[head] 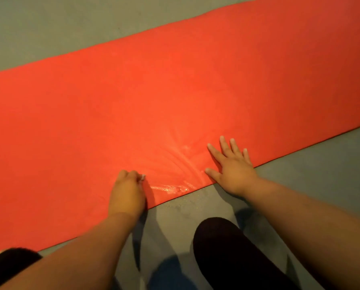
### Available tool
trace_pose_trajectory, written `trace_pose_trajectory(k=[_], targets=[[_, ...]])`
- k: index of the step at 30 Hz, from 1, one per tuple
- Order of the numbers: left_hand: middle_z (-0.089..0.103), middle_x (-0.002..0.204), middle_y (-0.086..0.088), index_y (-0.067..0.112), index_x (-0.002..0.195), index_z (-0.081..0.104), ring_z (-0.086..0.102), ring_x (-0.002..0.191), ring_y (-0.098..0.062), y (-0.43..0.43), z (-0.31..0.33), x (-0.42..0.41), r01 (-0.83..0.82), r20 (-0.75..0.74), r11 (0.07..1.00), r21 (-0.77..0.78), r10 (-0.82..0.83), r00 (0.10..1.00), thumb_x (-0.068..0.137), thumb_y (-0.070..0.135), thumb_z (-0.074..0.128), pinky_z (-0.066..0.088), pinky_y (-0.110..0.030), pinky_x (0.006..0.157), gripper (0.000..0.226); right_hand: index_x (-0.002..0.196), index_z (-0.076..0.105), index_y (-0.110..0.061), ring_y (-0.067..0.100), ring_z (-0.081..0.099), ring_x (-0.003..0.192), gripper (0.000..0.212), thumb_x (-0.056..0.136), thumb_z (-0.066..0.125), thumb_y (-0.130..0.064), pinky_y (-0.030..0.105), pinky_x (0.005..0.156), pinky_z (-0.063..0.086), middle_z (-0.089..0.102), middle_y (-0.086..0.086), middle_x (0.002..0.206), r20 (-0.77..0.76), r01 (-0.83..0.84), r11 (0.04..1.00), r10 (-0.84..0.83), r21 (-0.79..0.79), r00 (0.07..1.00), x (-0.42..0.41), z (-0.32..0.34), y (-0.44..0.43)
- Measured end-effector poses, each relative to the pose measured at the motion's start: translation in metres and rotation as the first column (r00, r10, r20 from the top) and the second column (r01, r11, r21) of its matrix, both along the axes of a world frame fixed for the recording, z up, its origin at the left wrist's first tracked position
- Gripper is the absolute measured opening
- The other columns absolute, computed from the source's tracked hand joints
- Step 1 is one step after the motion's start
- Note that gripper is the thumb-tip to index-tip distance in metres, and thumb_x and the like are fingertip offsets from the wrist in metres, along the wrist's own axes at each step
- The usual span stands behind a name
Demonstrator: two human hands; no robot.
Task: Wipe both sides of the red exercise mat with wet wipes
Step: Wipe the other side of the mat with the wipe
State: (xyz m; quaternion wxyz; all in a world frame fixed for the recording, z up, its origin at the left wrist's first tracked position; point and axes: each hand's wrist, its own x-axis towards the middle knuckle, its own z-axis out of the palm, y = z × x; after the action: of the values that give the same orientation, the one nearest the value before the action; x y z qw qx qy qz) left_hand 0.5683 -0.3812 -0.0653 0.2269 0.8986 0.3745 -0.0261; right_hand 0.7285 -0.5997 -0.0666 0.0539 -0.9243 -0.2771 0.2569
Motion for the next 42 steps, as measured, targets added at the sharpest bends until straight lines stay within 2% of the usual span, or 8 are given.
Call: trace_pose_trajectory(k=[6, 11, 15, 23, 30, 35, 37, 42], targets=[[0.043, 0.122, -0.024, 0.003, 0.109, 0.062, 0.054, 0.098, -0.043, -0.001, 0.001, 0.004, -0.465, -0.054, 0.885, -0.002, 0.465, 0.884, 0.095, 0.009, 0.045, 0.041, -0.044, 0.093, 0.022, 0.148, 0.002, -0.045, 0.02, -0.019, 0.144, 0.07, 0.089, 0.037, -0.064, 0.05, 0.116, -0.008, -0.016, -0.006, 0.158, 0.039, 0.012, 0.996, -0.016, 0.092, 0.999, -0.002, -0.007, -0.003], [0.051, 0.099, -0.013, 0.007, 0.099, 0.066, 0.057, 0.084, -0.035, -0.067, -0.004, 0.043, 0.166, 0.095, 0.986, -0.005, -0.165, 0.982, 0.093, 0.008, 0.056, 0.042, -0.036, 0.071, 0.012, 0.149, 0.01, -0.039, 0.021, -0.015, 0.145, 0.058, 0.097, 0.031, -0.052, 0.047, 0.116, -0.008, -0.007, -0.004, 0.16, 0.091, 0.1, 0.983, -0.115, 0.155, 0.989, 0.0, -0.008, -0.003], [0.047, 0.078, -0.004, 0.011, 0.083, 0.062, 0.054, 0.059, -0.031, -0.045, -0.01, 0.047, 0.667, 0.08, 0.738, 0.105, -0.674, 0.734, 0.093, 0.024, 0.056, 0.032, -0.028, 0.05, 0.017, 0.149, 0.012, -0.042, 0.023, -0.013, 0.146, 0.053, 0.098, 0.029, -0.049, 0.051, 0.116, -0.006, -0.006, -0.005, 0.16, 0.121, 0.191, 0.977, -0.202, 0.096, 0.972, 0.025, -0.008, -0.028], [0.056, 0.1, -0.025, 0.002, 0.099, 0.069, 0.056, 0.094, -0.043, 0.001, 0.0, 0.106, 0.15, 0.038, 0.983, 0.104, -0.154, 0.987, 0.092, 0.009, 0.057, 0.042, -0.043, 0.083, 0.015, 0.148, 0.014, -0.041, 0.019, -0.01, 0.146, 0.054, 0.097, 0.029, -0.051, 0.048, 0.116, -0.007, -0.002, -0.007, 0.16, 0.15, 0.196, 0.972, -0.214, 0.131, 0.965, 0.038, -0.016, -0.042], [0.055, 0.077, -0.003, 0.014, 0.08, 0.064, 0.057, 0.062, -0.023, -0.017, 0.0, 0.126, 0.925, 0.081, 0.35, 0.144, -0.936, 0.342, 0.092, 0.032, 0.041, 0.044, -0.03, 0.049, 0.032, 0.144, 0.032, -0.035, 0.022, 0.004, 0.147, 0.056, 0.092, 0.03, -0.053, 0.048, 0.116, 0.001, 0.012, 0.001, 0.159, 0.222, 0.176, 0.969, -0.213, 0.176, 0.951, 0.064, -0.018, -0.043], [0.053, 0.101, -0.023, 0.0, 0.097, 0.066, 0.057, 0.091, -0.043, 0.035, -0.001, 0.217, 0.403, 0.048, 0.887, 0.225, -0.423, 0.905, 0.095, 0.015, 0.054, 0.043, -0.046, 0.076, 0.019, 0.148, 0.023, -0.036, 0.024, 0.0, 0.147, 0.058, 0.094, 0.039, -0.051, 0.05, 0.116, 0.002, 0.004, 0.003, 0.16, 0.218, 0.274, 0.952, -0.299, 0.137, 0.929, 0.085, -0.02, -0.044], [0.053, 0.098, -0.021, 0.0, 0.094, 0.066, 0.056, 0.089, -0.043, 0.022, -0.002, 0.214, 0.371, 0.039, 0.902, 0.222, -0.388, 0.921, 0.096, 0.015, 0.052, 0.042, -0.046, 0.075, 0.019, 0.148, 0.02, -0.038, 0.024, 0.001, 0.147, 0.059, 0.093, 0.036, -0.055, 0.049, 0.116, 0.002, 0.004, 0.002, 0.16, 0.22, 0.268, 0.958, -0.284, 0.098, 0.933, 0.088, -0.023, -0.045], [0.056, 0.079, -0.002, 0.016, 0.079, 0.063, 0.056, 0.067, -0.02, -0.018, 0.011, 0.136, 0.983, 0.068, 0.173, 0.069, -0.983, 0.168, 0.091, 0.026, 0.049, 0.042, -0.03, 0.061, 0.021, 0.147, 0.025, -0.036, 0.025, 0.009, 0.146, 0.064, 0.088, 0.023, -0.06, 0.05, 0.115, 0.007, 0.012, 0.003, 0.159, 0.263, 0.273, 0.956, -0.293, 0.11, 0.919, 0.084, -0.029, -0.045]])
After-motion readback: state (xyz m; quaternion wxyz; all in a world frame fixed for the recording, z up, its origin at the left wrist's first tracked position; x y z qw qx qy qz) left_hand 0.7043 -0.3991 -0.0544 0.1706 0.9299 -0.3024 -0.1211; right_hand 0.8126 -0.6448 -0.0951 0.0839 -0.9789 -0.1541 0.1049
